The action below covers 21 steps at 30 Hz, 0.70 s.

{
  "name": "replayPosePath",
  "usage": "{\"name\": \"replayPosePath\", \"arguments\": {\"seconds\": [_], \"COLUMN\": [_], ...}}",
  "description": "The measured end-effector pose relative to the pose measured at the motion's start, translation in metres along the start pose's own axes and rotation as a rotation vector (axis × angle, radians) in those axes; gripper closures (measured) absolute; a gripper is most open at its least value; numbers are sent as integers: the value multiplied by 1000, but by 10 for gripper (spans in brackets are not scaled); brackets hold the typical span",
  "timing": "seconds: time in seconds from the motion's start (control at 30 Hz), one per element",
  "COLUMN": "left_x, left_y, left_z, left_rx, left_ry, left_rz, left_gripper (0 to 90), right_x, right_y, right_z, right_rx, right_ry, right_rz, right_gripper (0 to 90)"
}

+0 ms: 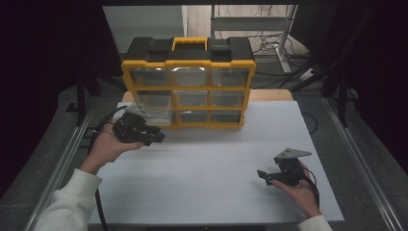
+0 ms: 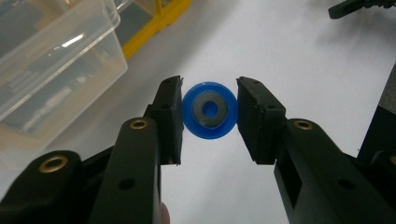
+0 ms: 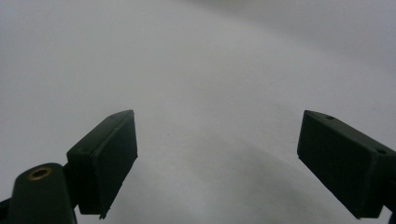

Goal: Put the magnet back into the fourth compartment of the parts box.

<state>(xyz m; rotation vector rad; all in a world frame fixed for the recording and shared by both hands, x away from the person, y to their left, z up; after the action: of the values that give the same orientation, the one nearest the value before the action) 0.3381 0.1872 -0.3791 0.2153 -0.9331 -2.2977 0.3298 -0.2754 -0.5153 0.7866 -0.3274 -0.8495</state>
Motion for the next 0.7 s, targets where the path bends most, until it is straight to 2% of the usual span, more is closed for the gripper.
{"name": "replayPosePath", "arguments": {"seconds": [0.2,0.47,0.7], "left_x": [-8,-19,-33], "left_y": [10,26,33], "left_z": [5,9,5], "left_rx": [12,39,60], "left_ry": [-1,-26,-27], "left_rz": [-9,-24,5], "left_gripper": [625,625,625], "right_x": [0,0,1], "right_y": [0,0,-1], "right_z": [-1,0,0], "right_rx": [2,2,-1], "right_ry": [1,2,1], "right_rz": [-2,-3,-2], "right_gripper": [127,127,127]}}
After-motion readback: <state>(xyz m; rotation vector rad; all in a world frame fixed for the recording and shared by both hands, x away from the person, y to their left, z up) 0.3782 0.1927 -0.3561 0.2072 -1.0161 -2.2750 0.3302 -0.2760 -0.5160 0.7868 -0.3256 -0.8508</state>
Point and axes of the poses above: each handheld gripper's, and its own axes: z roughly backward along the jaws, y roughly out of its top, x roughly to its right, the point moved 2 cm from there along -z, roughly forward along the jaws, and after that the axes turned 2 degrees about x, right-handed, at the moved point
